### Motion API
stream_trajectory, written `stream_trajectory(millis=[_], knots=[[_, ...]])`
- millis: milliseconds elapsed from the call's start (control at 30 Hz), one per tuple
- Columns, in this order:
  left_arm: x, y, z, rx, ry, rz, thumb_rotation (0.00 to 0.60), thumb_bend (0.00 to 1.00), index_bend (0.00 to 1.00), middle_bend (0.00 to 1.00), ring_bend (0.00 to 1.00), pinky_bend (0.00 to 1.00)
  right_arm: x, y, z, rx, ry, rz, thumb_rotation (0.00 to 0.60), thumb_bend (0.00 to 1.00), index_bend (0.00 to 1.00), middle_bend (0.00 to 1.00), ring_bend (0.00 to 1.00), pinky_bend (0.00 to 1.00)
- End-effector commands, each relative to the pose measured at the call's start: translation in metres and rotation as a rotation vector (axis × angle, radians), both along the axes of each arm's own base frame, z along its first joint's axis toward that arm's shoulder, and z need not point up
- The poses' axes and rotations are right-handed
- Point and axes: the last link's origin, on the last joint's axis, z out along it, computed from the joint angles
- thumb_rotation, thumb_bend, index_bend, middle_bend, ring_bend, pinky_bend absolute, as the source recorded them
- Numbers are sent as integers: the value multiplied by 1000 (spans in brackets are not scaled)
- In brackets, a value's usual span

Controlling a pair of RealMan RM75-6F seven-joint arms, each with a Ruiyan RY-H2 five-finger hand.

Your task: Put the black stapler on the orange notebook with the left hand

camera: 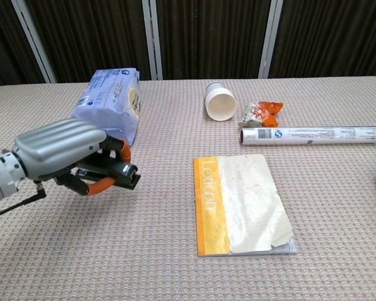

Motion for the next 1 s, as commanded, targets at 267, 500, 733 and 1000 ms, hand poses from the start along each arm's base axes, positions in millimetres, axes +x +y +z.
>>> stream_trajectory(millis=[267, 500, 733, 1000], knots=[[70, 32, -20, -26, -108, -59, 600, 538, 641, 552, 432, 517, 0, -2, 2, 9, -19, 6, 600, 17, 0, 0, 0, 0], [118, 23, -58, -119, -155, -130, 600, 509, 641, 552, 432, 516, -3, -3, 3, 17, -26, -2, 600, 16, 0, 0, 0, 0], [154, 14, -88, -170, -138, -223, 600, 500, 640, 552, 432, 516, -5, -5, 4, 22, -34, -9, 600, 16, 0, 0, 0, 0], [167, 16, -110, -204, -111, -214, 600, 499, 641, 552, 432, 516, -9, -7, 10, 8, -47, -19, 600, 16, 0, 0, 0, 0]])
